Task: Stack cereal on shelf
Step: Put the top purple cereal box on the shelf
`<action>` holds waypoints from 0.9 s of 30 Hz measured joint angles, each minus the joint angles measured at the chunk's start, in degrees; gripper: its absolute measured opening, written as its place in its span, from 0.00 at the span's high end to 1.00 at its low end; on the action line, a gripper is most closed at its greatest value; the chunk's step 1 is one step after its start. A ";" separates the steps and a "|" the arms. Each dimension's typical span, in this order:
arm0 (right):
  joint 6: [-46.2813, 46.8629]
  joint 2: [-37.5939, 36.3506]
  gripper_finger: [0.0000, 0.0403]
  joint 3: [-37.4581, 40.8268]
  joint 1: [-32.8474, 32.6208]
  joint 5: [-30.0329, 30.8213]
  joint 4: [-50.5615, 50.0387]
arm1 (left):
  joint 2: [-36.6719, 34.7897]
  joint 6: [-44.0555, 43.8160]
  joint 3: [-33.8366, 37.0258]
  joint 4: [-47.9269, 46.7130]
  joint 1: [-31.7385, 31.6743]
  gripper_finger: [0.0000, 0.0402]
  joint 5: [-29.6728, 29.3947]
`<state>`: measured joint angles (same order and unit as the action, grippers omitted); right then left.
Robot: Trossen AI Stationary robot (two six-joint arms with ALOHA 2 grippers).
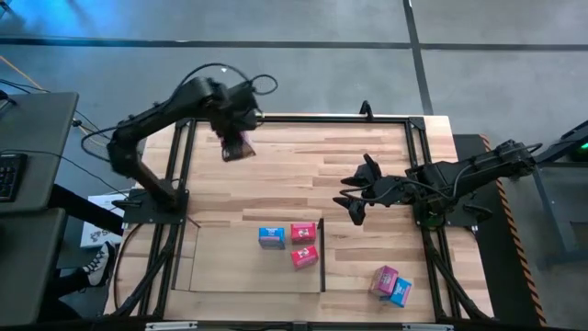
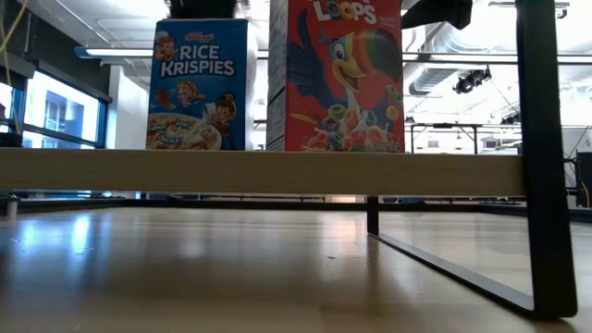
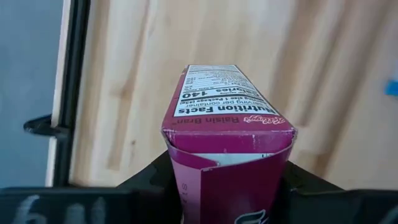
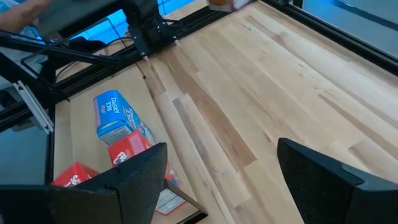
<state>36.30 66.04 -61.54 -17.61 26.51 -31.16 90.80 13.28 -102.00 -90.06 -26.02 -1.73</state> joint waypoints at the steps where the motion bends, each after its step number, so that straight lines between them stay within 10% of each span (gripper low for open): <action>1: -0.32 0.00 0.26 0.00 0.00 0.01 -0.02 | -1.57 -1.63 0.00 -0.02 1.80 0.68 0.02; 15: -0.54 0.00 0.26 0.00 -0.02 -2.07 -0.09 | -10.29 -25.30 0.43 0.25 32.99 0.72 3.04; 27: 6.75 0.00 0.26 0.00 -0.02 -0.99 0.33 | -10.44 -32.06 20.13 8.06 49.17 0.72 6.02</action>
<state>43.05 66.04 -61.54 -17.63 25.53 -30.83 80.36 -18.78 -81.87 -82.00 23.15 4.29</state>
